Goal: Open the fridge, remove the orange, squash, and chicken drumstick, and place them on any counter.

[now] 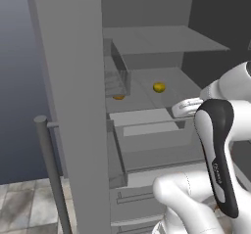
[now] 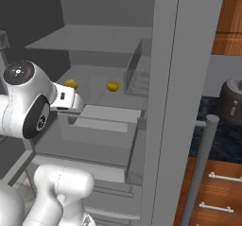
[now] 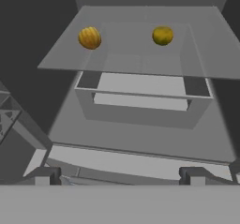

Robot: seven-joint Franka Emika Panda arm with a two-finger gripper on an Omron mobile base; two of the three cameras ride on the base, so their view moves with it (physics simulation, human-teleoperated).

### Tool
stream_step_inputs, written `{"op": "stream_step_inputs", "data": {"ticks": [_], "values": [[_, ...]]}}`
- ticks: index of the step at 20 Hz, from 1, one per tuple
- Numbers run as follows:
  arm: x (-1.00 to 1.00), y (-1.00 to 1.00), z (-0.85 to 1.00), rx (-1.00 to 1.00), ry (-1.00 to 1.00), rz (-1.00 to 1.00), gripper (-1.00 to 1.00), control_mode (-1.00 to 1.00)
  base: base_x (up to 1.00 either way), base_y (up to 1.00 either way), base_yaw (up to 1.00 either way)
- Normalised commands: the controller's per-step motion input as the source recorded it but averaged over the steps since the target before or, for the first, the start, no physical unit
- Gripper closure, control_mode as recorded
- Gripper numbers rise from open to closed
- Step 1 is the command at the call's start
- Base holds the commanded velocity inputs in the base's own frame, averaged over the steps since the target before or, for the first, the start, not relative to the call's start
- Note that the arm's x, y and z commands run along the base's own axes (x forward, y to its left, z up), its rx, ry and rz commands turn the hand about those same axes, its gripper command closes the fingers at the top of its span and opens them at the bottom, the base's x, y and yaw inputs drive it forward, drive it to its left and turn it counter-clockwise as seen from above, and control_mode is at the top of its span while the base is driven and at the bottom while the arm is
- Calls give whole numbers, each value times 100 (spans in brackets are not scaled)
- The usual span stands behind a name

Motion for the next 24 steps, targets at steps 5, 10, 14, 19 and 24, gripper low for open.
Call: {"op": "stream_step_inputs", "data": {"ticks": [5, 10, 14, 19, 24], "values": [[0, 0, 0, 0, 0, 0, -100, 100, 5, 0, 0], [28, 0, -7, 0, 9, 0, -100, -100, 11, 0, 0], [87, 0, -24, 0, 13, 0, -100, -100, 0, 0, 0], [62, -2, -25, 0, 2, 0, -100, -100, 0, 0, 0], [36, -7, -34, 0, -3, 0, -100, -100, 0, 0, 0]]}}
